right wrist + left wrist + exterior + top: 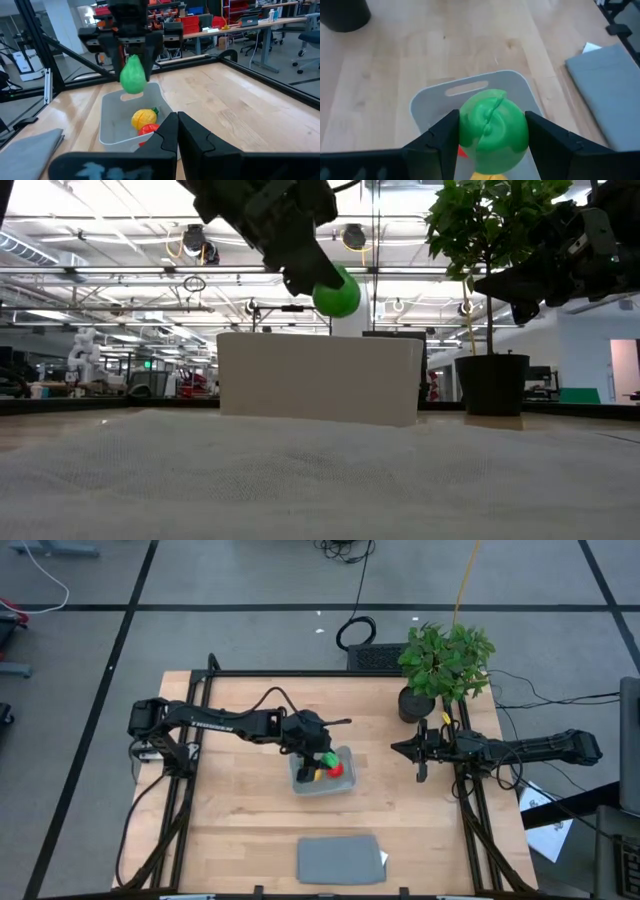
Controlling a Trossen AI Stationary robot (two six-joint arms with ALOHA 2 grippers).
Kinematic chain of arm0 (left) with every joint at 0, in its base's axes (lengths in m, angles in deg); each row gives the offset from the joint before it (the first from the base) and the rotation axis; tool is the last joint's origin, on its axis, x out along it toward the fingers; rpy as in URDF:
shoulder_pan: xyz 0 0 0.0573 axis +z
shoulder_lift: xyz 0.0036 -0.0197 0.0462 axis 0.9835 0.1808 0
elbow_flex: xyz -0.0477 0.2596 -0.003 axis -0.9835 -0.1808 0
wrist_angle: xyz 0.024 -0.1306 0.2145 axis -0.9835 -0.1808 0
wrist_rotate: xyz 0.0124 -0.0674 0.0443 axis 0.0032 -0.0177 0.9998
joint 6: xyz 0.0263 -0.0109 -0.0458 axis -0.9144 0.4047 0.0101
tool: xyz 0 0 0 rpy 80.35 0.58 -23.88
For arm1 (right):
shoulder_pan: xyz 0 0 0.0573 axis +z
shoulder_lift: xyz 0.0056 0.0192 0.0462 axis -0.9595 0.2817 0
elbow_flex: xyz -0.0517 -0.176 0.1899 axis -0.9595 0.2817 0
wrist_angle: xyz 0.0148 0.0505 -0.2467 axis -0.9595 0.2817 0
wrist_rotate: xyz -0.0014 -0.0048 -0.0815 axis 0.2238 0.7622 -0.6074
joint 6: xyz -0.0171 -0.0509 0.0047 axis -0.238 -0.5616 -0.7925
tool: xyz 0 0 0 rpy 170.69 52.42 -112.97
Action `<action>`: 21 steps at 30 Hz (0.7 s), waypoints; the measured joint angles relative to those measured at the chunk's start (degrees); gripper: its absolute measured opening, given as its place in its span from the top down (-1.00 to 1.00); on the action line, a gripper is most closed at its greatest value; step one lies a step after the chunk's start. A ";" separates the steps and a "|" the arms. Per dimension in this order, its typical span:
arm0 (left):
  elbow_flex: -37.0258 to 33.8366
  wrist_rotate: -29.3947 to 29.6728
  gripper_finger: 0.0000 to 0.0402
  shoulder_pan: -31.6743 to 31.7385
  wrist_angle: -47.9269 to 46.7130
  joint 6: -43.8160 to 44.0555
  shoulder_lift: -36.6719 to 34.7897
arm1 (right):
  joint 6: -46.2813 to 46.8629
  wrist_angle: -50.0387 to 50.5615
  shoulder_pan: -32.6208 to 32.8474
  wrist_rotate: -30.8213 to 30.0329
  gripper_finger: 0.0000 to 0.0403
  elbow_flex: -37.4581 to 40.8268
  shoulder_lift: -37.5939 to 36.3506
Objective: Pick and placing Produce into tupperware
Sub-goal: Put the green pear into the gray bin
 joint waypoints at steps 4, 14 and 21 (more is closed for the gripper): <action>0.00 0.32 0.03 0.35 -1.89 -2.41 -0.02 | 0.00 0.01 0.00 0.00 1.00 0.00 0.00; -2.76 3.73 0.03 2.26 -5.76 -3.74 0.55 | -0.75 -0.01 0.01 -0.04 1.00 0.00 0.02; -6.15 3.75 0.03 1.53 -3.75 -3.30 0.57 | -1.69 -0.01 0.01 -0.09 1.00 0.00 0.02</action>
